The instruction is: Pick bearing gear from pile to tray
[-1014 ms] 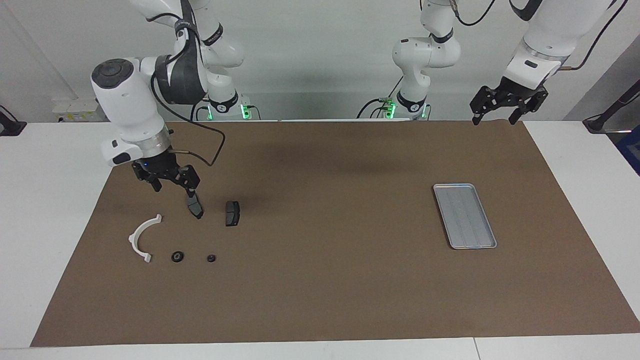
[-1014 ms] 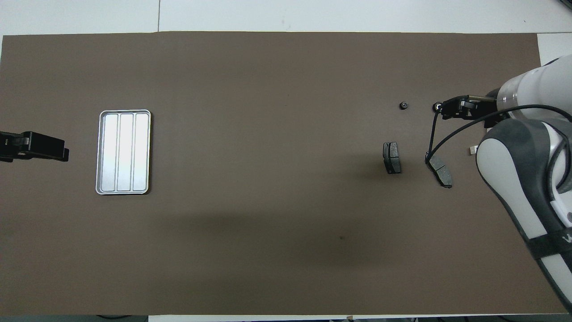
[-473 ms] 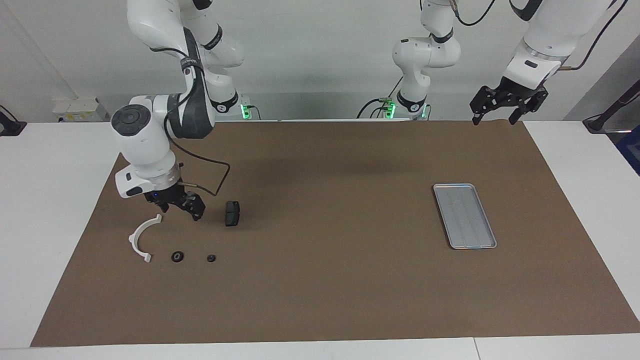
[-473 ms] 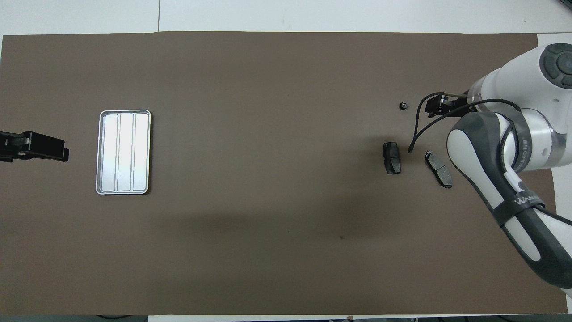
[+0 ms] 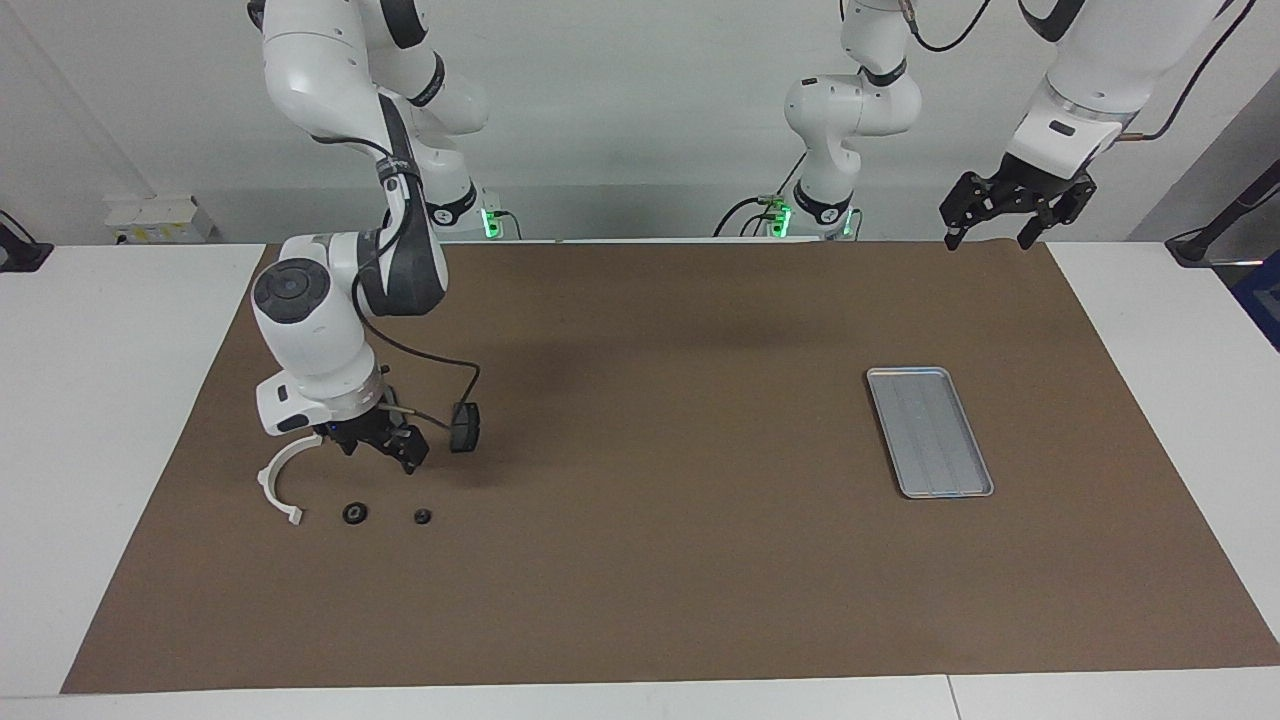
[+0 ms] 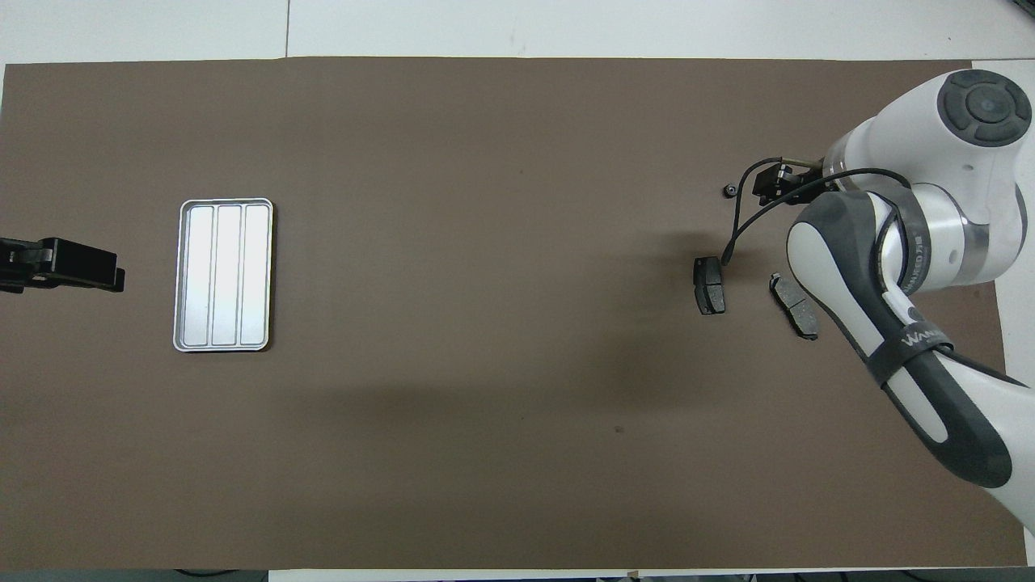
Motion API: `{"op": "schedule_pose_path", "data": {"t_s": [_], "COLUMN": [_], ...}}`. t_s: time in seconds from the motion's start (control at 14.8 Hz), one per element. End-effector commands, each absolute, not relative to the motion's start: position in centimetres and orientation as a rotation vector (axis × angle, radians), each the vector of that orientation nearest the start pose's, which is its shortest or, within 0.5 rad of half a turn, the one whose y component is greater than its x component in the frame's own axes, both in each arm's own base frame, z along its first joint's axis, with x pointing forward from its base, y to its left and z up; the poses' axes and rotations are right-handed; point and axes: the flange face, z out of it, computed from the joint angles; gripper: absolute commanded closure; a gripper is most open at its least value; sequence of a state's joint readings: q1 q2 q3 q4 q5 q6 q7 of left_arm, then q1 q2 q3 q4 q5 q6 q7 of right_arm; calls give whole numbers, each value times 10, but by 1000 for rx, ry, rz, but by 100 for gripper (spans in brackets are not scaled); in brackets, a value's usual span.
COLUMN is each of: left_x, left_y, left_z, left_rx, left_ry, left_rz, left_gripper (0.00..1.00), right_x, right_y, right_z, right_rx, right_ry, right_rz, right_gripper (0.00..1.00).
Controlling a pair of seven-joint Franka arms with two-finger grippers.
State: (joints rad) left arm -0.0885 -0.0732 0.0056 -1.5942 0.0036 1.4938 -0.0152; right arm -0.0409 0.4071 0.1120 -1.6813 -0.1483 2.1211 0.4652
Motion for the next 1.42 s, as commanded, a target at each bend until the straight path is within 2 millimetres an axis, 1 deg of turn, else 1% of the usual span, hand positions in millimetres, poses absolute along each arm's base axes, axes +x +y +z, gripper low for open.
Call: {"op": "schedule_pose_path", "data": {"t_s": [0.0, 0.07, 0.14, 0.2, 0.27, 0.34, 0.47, 0.54, 0.74, 0.95, 1.08, 1.22, 1.35], "left_x": [519, 519, 519, 519, 519, 519, 519, 519, 519, 519, 519, 519, 519], "left_y": [-43, -43, -43, -43, -43, -43, -43, -43, -43, -43, -43, -43, -43], "left_z": [646, 646, 646, 646, 646, 646, 646, 646, 646, 646, 646, 646, 646], "left_rx": [-3148, -3148, -3148, -3148, -3148, -3148, -3148, -3148, -3148, -3148, -3148, -3148, -3148], "left_ry": [103, 103, 103, 103, 103, 103, 103, 103, 103, 103, 103, 103, 103], "left_rz": [59, 59, 59, 59, 59, 59, 59, 59, 59, 59, 59, 59, 59], "left_gripper": [0, 0, 0, 0, 0, 0, 0, 0, 0, 0, 0, 0, 0], "right_x": [688, 692, 695, 695, 697, 696, 697, 700, 709, 717, 717, 718, 719], "right_y": [44, 43, 44, 46, 52, 60, 61, 62, 59, 58, 59, 63, 62], "right_z": [342, 331, 326, 325, 324, 316, 307, 309, 301, 298, 294, 295, 297], "right_rx": [-3178, -3168, -3157, -3149, -3140, -3143, -3142, -3136, -3130, -3120, -3110, -3096, -3104], "right_ry": [562, 609, 665, 705, 717, 720, 744, 746, 751, 759, 767, 762, 756], "right_rz": [-86, -72, -65, -49, -66, -58, -49, -67, -80, -93, -83, -108, -121], "right_gripper": [0, 0, 0, 0, 0, 0, 0, 0, 0, 0, 0, 1, 2]}}
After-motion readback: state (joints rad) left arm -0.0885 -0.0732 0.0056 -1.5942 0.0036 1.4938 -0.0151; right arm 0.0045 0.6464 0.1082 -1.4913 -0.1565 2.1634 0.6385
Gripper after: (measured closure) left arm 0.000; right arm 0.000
